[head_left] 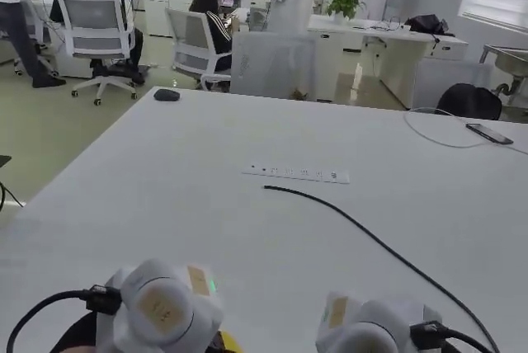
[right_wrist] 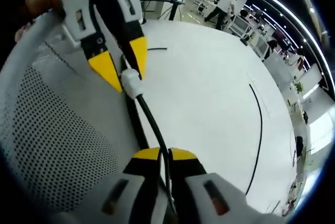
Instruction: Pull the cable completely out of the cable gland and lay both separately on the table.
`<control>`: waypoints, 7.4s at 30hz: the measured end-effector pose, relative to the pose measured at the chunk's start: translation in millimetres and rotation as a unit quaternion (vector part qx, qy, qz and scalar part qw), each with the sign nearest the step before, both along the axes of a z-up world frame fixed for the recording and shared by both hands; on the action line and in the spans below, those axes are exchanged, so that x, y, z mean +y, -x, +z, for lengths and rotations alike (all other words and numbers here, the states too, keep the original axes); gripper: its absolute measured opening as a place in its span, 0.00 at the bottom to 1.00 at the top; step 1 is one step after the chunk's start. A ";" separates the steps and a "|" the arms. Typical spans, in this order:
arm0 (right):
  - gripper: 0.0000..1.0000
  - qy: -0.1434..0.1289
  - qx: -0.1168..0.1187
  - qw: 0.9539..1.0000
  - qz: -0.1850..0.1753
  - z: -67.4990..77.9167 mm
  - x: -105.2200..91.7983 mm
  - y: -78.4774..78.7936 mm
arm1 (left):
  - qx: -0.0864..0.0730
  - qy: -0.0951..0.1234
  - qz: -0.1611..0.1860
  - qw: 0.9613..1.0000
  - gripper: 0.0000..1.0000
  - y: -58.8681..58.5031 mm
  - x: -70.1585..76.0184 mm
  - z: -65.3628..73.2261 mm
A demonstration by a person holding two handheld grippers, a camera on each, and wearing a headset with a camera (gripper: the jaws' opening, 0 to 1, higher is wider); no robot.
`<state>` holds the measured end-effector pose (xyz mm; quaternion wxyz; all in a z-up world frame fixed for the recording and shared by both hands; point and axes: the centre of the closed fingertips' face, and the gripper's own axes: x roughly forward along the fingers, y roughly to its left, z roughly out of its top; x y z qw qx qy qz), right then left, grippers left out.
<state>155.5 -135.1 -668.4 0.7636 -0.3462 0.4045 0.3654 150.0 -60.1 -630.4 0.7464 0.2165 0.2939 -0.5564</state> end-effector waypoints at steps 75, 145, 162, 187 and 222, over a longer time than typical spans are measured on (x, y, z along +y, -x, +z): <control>0.17 -0.050 -0.040 0.996 0.068 15.7 30.7 0.0 | -0.024 0.005 0.003 1.000 0.16 -4.1 -1.1 6.7; 0.17 -0.095 -0.093 0.982 0.134 40.5 58.5 4.2 | -0.023 0.020 -0.004 1.000 0.16 -2.4 -4.7 10.9; 0.04 -0.033 -0.070 0.992 0.098 22.0 35.0 -0.5 | -0.025 0.021 0.001 0.999 0.16 -3.4 -3.4 12.0; 0.05 -0.046 -0.072 0.989 0.122 23.5 44.4 3.6 | -0.021 0.037 -0.015 0.999 0.16 2.5 -10.5 16.5; 0.04 -0.006 -0.058 0.997 0.050 13.9 12.0 -6.9 | -0.031 0.048 0.019 0.998 0.16 -9.8 -5.5 22.9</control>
